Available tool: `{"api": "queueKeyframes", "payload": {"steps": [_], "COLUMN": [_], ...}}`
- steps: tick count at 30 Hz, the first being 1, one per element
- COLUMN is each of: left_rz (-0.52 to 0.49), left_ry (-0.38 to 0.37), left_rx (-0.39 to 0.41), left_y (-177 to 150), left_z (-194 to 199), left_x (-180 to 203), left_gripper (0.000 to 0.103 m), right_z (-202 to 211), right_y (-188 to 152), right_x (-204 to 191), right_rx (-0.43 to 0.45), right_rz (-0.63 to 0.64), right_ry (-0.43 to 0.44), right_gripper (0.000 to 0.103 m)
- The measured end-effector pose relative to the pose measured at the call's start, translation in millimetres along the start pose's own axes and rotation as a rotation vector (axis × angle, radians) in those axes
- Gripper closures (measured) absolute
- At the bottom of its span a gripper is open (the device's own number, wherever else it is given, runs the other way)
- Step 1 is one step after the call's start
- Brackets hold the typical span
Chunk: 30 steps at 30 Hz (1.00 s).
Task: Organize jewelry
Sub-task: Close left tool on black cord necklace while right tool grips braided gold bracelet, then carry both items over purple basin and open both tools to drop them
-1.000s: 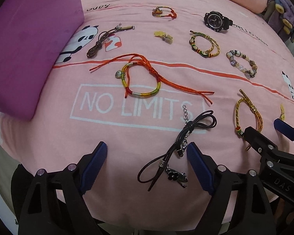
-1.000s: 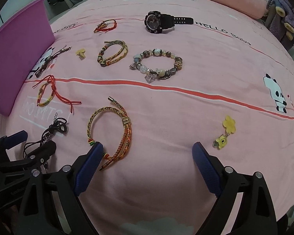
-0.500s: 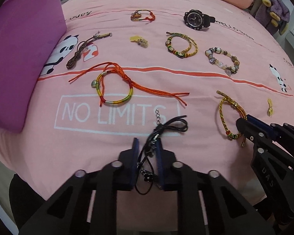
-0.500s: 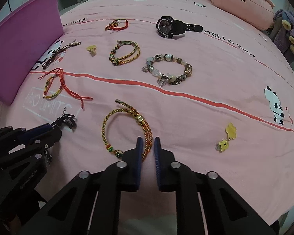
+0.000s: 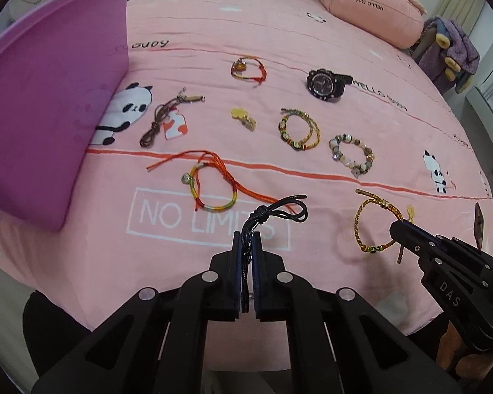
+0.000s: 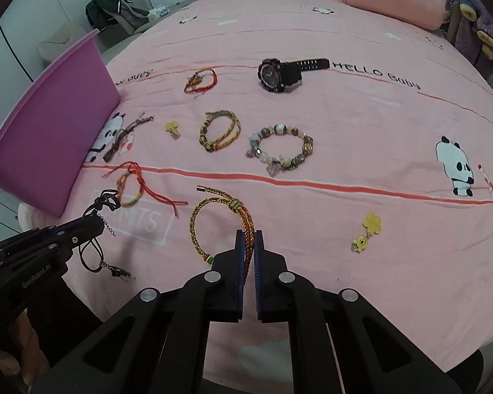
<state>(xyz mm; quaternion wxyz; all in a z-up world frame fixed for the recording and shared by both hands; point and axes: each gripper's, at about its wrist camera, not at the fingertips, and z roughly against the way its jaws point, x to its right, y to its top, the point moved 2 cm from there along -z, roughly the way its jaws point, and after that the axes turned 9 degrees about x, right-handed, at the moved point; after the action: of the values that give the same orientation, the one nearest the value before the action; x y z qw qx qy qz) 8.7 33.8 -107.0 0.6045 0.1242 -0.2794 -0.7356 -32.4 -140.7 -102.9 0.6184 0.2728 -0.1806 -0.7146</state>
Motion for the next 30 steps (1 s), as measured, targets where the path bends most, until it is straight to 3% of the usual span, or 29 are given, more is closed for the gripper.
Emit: {"api": "queueKeyframes", "payload": {"steps": [12,16,21,30], "left_rz": [-0.020,-0.007,0.038,0.155], "left_ry": [0.035,0.064,0.160,0.297], "left_rx": [0.166,0.256,0.318,0.287], "left_y": [72.2,102.0,129.2,141.6], "left_z": [87.5,119.4,137.8,134.4], "left_x": [-28.8,-54.0,-105.5,-204.2], "left_gripper": [0.097,0.097,0.097,0.097], "right_z": [65.9,76.5,78.6,36.7], "right_y": [89.9,124.8,162.0,185.7], "right_x": [-68.8,-109.1,-173.5,-272.0], "right_rx": [0.189,0.241,0.294,0.200], "right_rz": [0.074,0.112,0.184,0.252], "right_ry": [0.148,0.229,0.335,0.456], "right_gripper": [0.098,0.098,0.098,0.098]}}
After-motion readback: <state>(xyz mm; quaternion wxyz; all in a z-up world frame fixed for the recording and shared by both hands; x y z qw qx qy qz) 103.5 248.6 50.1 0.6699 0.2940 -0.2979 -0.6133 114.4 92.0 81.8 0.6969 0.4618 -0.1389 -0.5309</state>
